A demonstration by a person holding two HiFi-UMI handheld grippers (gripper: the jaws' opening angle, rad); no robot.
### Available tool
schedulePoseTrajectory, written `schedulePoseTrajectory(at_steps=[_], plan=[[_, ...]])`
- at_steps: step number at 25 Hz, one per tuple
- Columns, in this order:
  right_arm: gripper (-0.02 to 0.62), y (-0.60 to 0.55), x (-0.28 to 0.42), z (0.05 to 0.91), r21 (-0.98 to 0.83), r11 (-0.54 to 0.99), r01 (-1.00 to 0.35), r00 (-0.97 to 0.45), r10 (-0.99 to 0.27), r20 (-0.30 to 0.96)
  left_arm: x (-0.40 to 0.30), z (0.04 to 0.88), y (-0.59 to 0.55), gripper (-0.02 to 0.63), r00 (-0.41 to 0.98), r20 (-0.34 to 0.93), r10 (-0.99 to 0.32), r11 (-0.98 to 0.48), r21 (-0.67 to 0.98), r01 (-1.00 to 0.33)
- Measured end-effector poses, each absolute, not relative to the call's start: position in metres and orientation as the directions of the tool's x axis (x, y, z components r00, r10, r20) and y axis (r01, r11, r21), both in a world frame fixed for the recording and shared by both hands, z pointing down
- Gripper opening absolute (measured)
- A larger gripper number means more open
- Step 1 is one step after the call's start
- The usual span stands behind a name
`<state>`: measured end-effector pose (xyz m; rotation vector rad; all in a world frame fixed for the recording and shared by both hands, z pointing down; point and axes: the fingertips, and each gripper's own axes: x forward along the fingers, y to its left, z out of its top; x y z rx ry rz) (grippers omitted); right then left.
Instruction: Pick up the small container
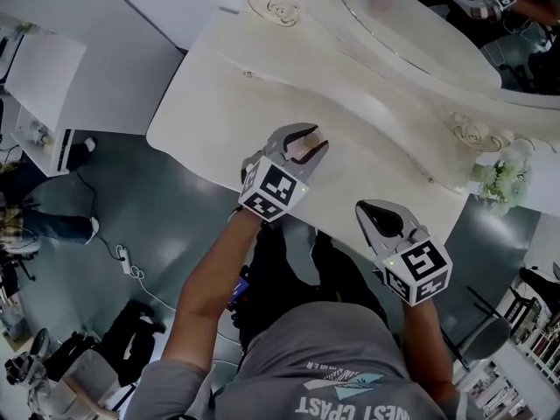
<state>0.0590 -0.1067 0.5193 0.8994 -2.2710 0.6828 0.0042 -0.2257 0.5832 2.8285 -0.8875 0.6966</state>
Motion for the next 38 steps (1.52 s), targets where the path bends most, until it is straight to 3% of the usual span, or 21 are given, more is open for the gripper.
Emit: schedulePoseTrajectory(at_steps=[14, 29, 38], plan=[[0.002, -0.142, 0.066, 0.439, -0.174, 0.644, -0.745, -0.610, -0.551, 0.569, -0.026, 0.462, -0.197, 0.130, 0.720, 0.446, -0.531, -0.835, -0.134, -0.533], [0.000, -0.145, 0.090, 0.314, -0.023, 0.588, -0.809, -0.563, -0.762, 0.319, -0.034, 0.316, -0.145, 0.130, 0.788, 0.319, -0.526, -0.844, -0.309, -0.438], [-0.002, -0.131, 0.112, 0.290, 0.043, 0.526, -0.850, -0.494, -0.822, 0.283, -0.032, 0.279, -0.127, 0.130, 0.810, 0.286, -0.512, -0.843, -0.347, -0.410]])
